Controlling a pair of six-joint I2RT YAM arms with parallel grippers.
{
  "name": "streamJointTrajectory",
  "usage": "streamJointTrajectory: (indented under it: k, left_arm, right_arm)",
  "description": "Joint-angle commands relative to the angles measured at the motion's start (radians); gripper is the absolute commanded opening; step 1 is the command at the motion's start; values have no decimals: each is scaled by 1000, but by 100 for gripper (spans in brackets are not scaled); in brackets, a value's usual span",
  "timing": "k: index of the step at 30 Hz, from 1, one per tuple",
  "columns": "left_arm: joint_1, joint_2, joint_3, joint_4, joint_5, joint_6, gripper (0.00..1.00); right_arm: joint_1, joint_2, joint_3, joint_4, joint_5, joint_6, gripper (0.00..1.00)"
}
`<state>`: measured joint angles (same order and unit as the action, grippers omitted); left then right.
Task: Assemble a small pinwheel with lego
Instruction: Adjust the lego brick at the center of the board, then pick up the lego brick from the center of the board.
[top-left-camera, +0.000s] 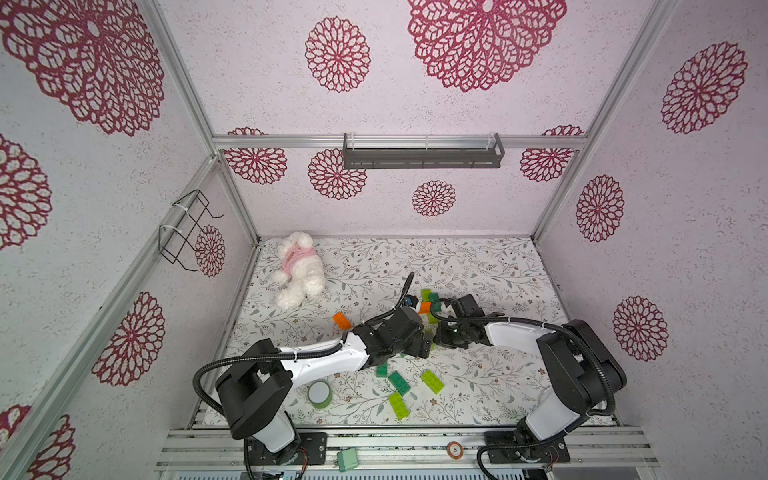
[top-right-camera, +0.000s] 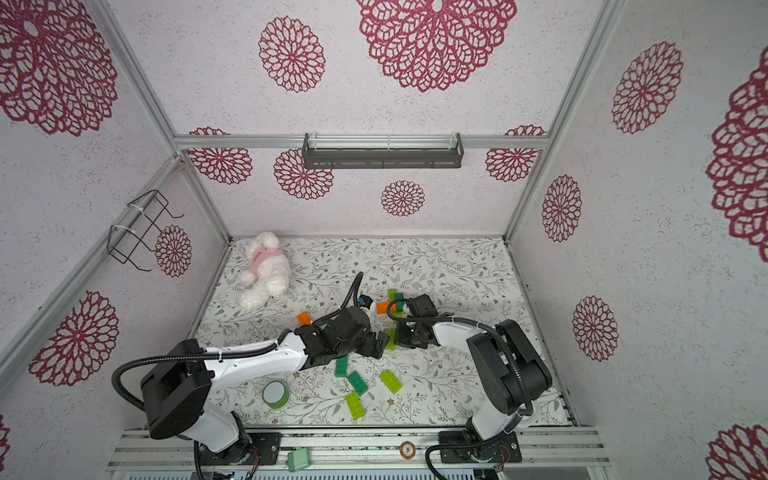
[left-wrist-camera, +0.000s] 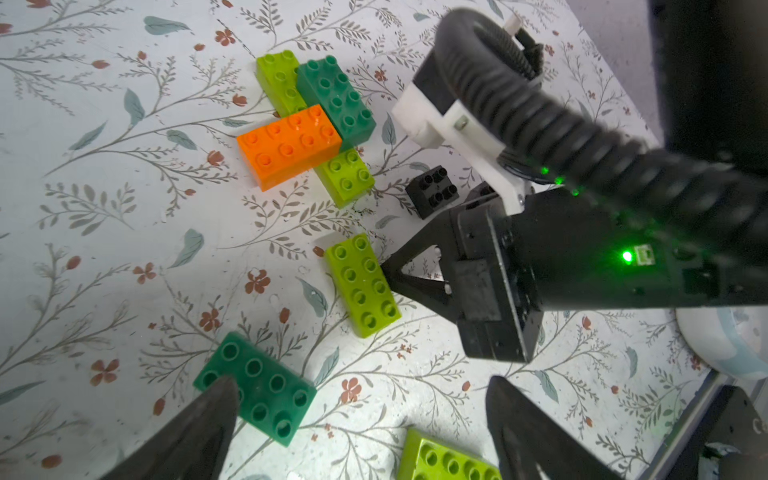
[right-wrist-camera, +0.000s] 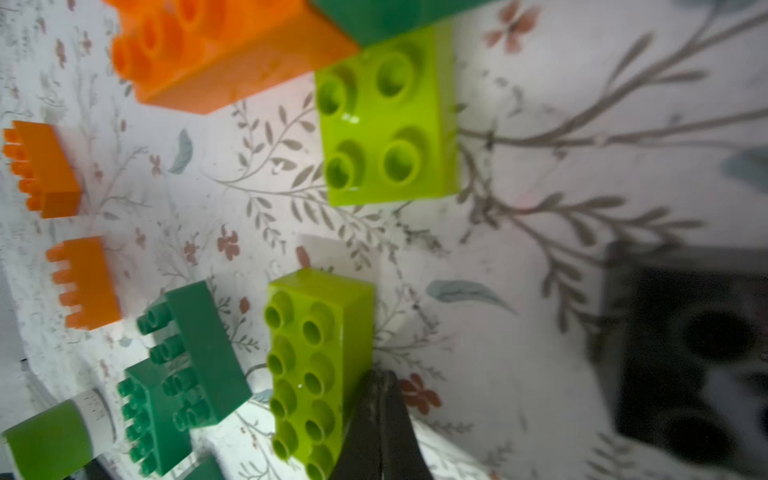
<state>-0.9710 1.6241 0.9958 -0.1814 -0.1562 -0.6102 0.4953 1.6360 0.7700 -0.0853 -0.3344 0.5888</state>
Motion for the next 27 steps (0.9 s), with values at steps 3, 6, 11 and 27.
streamJointTrajectory:
  k: [3, 6, 11, 27]
  left_arm:
    - [-24, 60, 44, -71, -58, 8, 91]
    - [-52, 109, 95, -112, -90, 9, 88]
    - [-67, 198, 169, -158, -129, -38, 83]
    - [-55, 329, 306, -261, -130, -96, 60]
  right_arm:
    - [1, -42, -17, 65, -34, 79, 1]
    - [-37, -103, -39, 33, 26, 88, 4]
    - [-111, -196, -30, -56, 63, 37, 16]
    - [-164, -272, -30, -100, 31, -20, 50]
